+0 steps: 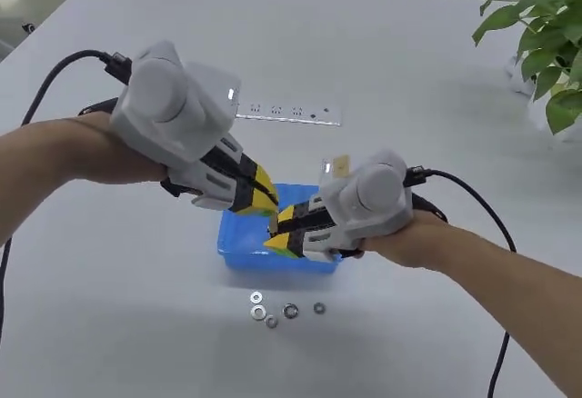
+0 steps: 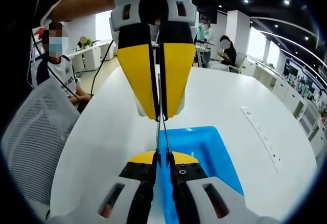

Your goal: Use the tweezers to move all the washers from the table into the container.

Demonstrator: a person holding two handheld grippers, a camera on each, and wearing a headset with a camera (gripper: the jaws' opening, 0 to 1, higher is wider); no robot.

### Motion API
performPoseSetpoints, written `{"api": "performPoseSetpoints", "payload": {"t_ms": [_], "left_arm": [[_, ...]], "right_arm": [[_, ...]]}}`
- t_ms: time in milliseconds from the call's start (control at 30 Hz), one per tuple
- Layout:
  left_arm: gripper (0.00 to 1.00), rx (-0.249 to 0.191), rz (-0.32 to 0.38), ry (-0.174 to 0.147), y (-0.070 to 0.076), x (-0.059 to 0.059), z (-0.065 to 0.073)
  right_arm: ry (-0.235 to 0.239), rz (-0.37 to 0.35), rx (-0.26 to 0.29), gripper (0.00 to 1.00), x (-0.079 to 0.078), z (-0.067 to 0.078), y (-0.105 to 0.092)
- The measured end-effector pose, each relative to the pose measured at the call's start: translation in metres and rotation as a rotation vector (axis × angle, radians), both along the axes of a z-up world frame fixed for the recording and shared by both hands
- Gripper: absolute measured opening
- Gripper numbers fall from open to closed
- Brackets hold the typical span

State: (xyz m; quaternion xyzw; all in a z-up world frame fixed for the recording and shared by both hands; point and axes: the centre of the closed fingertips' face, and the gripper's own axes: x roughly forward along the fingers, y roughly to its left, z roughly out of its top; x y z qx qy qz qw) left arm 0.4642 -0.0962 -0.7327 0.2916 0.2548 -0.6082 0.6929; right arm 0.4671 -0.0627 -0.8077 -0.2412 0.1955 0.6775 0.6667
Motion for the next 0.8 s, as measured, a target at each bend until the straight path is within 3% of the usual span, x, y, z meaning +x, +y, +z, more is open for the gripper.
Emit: {"api": "performPoseSetpoints", "payload": {"t_ms": [300, 800], "left_arm": [[0.05, 0.004, -0.004, -0.004, 0.000, -0.016, -0.002], [0.05, 0.017, -0.014, 0.015, -0.001, -0.035, -0.016]], "right_arm": [[-0.001, 0.002, 0.006, 0.12, -0.016, -0.002, -0.001], [0.004, 0.017, -0.009, 0.12, -0.037, -0.013, -0.001]]}}
